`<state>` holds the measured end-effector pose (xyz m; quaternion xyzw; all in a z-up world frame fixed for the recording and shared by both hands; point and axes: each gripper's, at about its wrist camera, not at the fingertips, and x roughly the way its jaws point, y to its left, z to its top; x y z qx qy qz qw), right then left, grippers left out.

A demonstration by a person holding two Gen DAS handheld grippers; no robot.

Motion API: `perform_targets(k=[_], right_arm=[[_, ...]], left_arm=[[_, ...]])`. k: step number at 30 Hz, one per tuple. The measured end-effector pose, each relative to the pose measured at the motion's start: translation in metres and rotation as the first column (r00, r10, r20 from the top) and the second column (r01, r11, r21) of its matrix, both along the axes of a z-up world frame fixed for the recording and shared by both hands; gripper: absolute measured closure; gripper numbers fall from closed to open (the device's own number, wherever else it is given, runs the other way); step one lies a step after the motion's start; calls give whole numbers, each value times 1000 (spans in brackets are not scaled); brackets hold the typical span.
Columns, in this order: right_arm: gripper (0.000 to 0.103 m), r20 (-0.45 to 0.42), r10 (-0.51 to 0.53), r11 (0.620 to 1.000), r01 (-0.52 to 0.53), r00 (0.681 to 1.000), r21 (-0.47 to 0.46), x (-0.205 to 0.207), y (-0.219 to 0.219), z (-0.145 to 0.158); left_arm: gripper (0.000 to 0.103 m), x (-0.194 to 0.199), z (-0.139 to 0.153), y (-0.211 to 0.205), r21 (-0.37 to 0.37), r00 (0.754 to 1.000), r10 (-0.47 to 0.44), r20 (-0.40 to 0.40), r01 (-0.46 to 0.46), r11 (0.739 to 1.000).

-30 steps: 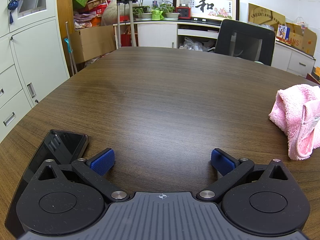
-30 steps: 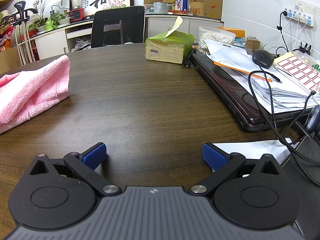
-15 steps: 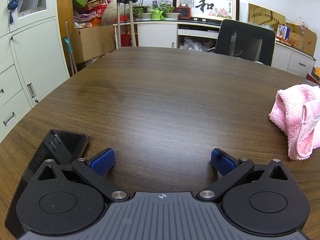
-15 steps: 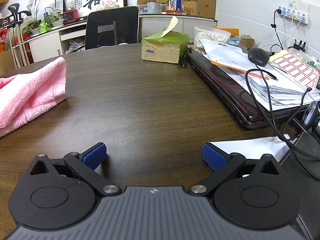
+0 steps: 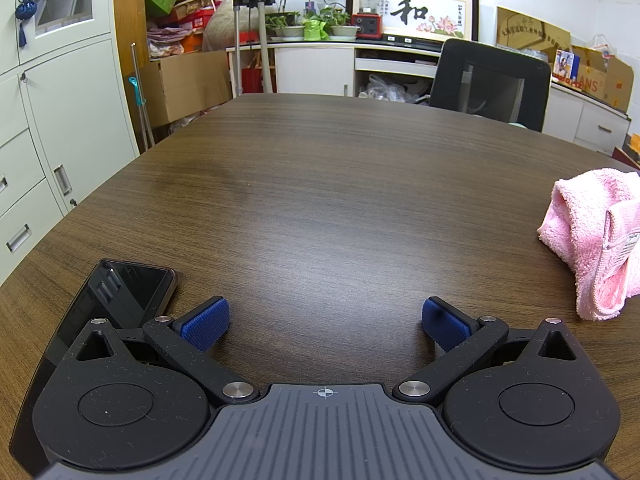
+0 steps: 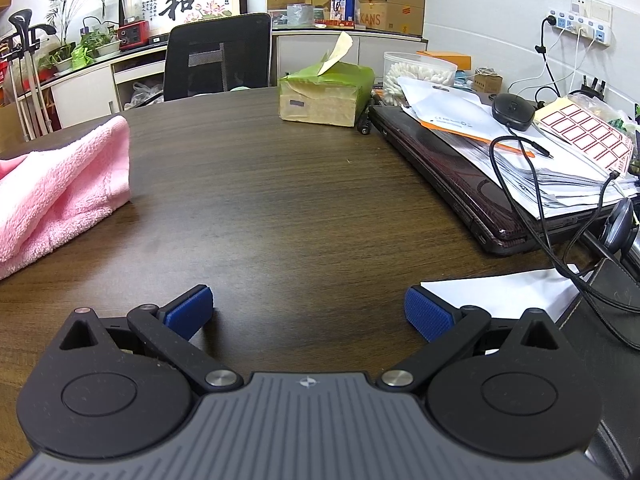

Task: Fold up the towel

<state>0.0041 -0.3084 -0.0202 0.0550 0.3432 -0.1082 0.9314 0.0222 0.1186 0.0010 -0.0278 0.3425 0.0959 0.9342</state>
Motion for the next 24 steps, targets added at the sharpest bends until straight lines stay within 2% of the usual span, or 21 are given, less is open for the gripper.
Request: perform_targets(k=[15, 24], right_arm=[[0, -2, 13, 1000, -13, 1000, 0, 3, 5, 0], [0, -1, 65, 998, -65, 998, 1, 4, 9, 0]], left_arm=[[0, 0, 0, 0, 0, 1000, 0, 0, 0, 1000], [0, 1, 0, -1, 1, 1000, 0, -1, 0, 1000]])
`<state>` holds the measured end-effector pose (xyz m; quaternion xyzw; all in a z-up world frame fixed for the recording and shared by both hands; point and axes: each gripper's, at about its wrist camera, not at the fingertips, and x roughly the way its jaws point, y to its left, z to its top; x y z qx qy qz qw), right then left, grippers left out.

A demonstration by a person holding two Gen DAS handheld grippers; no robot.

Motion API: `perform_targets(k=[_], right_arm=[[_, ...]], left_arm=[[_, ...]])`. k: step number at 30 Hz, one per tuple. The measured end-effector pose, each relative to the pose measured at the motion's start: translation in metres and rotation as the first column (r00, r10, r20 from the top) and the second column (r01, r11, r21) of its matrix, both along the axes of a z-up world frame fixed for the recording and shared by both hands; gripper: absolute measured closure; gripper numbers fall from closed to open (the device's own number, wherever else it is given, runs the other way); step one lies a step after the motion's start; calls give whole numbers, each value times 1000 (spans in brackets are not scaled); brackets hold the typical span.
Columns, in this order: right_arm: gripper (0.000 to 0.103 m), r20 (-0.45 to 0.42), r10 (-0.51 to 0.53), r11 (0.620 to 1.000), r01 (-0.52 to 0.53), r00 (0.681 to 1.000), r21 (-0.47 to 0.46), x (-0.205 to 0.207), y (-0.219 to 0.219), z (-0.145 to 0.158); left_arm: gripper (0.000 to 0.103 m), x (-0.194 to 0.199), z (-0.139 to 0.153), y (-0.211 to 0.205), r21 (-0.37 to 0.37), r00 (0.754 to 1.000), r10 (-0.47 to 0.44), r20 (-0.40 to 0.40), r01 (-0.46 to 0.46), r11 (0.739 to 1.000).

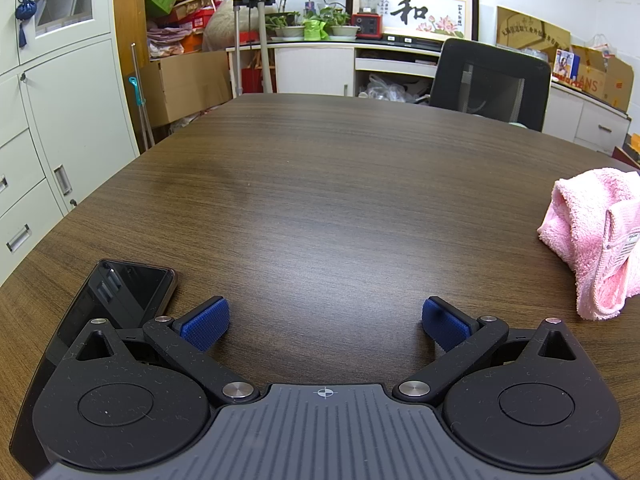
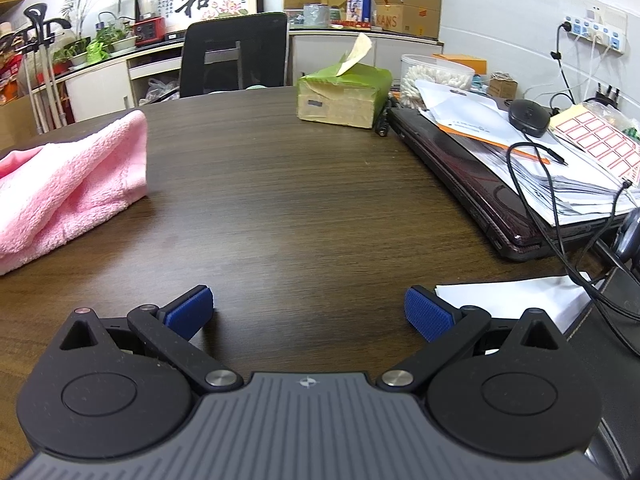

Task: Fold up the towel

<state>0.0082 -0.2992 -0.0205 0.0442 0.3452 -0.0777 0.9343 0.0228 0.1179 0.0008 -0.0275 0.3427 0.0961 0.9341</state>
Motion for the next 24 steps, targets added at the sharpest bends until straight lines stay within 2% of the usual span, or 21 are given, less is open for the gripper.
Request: perform_targets(k=[10, 15, 19, 24], right_arm=[[0, 0, 57, 998, -57, 998, 2, 0, -5, 0], [0, 1, 76, 997, -76, 997, 3, 0, -6, 1], [0, 2, 84, 996, -84, 996, 3, 0, -6, 1], [0, 3, 85, 996, -85, 996, 3, -1, -6, 1]], left_arm=[[0, -2, 0, 1, -8, 1000, 2, 6, -2, 1000], [0, -10, 3, 1, -35, 999, -8, 50, 10, 999], [0, -20, 9, -8, -39, 995, -65, 80, 68, 997], [0, -39, 27, -27, -12, 972, -172, 159, 176, 984]])
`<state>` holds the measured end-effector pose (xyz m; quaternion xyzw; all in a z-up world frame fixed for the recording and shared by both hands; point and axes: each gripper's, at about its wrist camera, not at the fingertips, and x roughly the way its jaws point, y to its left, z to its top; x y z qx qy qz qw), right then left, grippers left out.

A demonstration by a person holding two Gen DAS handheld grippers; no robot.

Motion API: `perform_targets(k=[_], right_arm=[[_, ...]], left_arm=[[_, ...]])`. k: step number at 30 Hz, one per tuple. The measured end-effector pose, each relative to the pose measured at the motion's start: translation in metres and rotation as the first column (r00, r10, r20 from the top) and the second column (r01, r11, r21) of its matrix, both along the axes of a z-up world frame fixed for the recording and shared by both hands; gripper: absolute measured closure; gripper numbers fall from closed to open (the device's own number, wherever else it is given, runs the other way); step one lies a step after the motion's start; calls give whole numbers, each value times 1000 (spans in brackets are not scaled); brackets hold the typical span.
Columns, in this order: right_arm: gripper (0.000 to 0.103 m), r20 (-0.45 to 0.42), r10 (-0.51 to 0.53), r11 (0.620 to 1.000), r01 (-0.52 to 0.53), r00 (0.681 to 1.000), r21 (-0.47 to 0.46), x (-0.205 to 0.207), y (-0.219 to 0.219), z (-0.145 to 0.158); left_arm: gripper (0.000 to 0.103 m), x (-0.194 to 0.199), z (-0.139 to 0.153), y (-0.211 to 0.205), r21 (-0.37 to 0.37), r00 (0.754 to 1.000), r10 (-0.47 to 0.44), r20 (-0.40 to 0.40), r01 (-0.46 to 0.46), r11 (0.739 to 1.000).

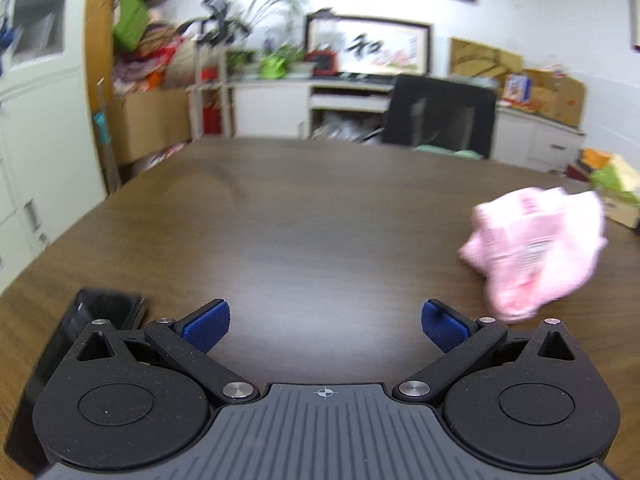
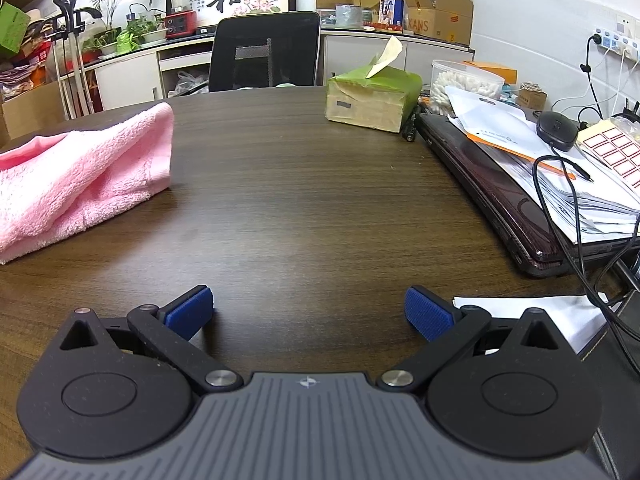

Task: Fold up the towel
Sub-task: 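Move the left tool to the towel edge and close its fingers on it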

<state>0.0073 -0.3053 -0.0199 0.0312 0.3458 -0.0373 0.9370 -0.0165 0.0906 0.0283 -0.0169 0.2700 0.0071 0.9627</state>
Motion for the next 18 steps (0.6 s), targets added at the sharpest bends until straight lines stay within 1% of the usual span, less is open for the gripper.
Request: perform_targets(k=[3, 7, 13, 15, 18], right_arm=[[0, 0, 0, 1000, 0, 1000, 0, 0, 0, 0], [0, 0, 0, 1000, 0, 1000, -1, 0, 0, 0], [0, 0, 0, 1000, 0, 1000, -1, 0, 0, 0], [0, 0, 0, 1000, 0, 1000, -1, 1, 0, 0], [0, 0, 2, 1000, -2, 1000, -2, 1, 0, 0]], left_arm=[[0, -3, 8, -11, -13, 998, -64, 8, 64, 998], [0, 1, 12, -26, -23, 992, -126, 9, 126, 992], [0, 28, 7, -48, 5, 990, -138, 24, 138, 990], [0, 37, 3, -52, -17, 987, -157, 18, 158, 987], [0, 41, 0, -59, -46, 981, -192, 12, 192, 980]])
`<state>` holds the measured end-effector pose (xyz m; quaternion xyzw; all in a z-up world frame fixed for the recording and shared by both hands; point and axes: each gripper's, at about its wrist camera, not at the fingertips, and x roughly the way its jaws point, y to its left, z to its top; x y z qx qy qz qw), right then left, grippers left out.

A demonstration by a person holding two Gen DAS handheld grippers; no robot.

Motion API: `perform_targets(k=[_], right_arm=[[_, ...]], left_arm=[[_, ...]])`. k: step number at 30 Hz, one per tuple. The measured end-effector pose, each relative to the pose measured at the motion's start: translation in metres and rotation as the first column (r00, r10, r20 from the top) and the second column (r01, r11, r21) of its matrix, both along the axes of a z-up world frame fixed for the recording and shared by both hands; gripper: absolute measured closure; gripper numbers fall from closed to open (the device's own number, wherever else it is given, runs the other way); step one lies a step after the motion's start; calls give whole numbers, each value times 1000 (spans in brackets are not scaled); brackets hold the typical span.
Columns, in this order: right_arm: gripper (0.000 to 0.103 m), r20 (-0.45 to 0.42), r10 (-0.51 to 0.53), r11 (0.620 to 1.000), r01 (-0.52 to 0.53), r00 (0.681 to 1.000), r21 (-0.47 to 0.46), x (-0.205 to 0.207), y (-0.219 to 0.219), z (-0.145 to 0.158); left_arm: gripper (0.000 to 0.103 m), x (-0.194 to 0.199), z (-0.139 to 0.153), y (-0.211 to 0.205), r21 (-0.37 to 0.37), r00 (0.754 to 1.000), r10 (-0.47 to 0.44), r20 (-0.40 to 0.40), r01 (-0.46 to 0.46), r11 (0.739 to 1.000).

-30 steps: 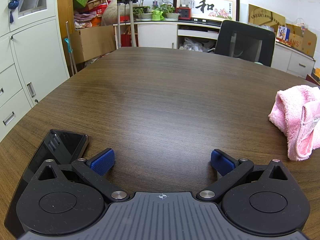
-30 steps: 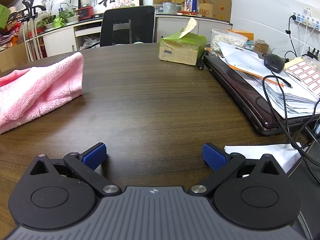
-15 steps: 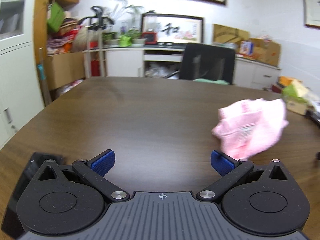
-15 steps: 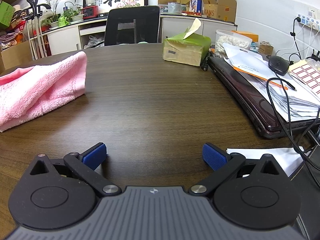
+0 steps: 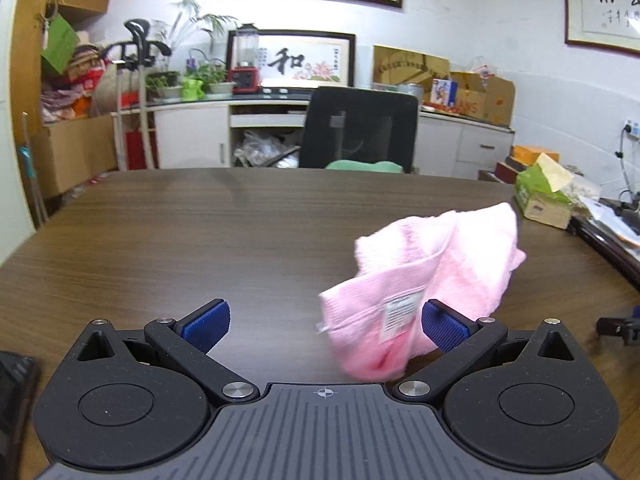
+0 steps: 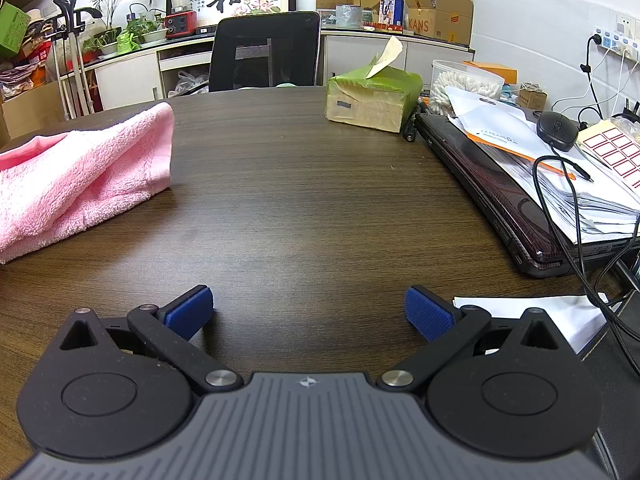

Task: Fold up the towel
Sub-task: 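Move the left tool to the towel edge and close its fingers on it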

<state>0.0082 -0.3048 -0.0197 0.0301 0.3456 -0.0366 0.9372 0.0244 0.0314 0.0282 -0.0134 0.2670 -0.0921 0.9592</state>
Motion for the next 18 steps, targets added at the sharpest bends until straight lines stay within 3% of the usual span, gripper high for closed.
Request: perform_targets(k=[4, 9, 18], right_arm=[[0, 0, 3, 1000, -3, 1000, 0, 0, 0, 0], [0, 0, 3, 1000, -3, 1000, -1, 0, 0, 0], [0, 1, 3, 1000, -3, 1000, -1, 0, 1, -1]], left_arm=[[0, -2, -4, -9, 6, 999, -34, 23, 34, 999], [12, -10, -1, -7, 5, 997, -40, 70, 39, 999], [56, -9, 1, -1, -46, 995, -79, 53, 82, 996]])
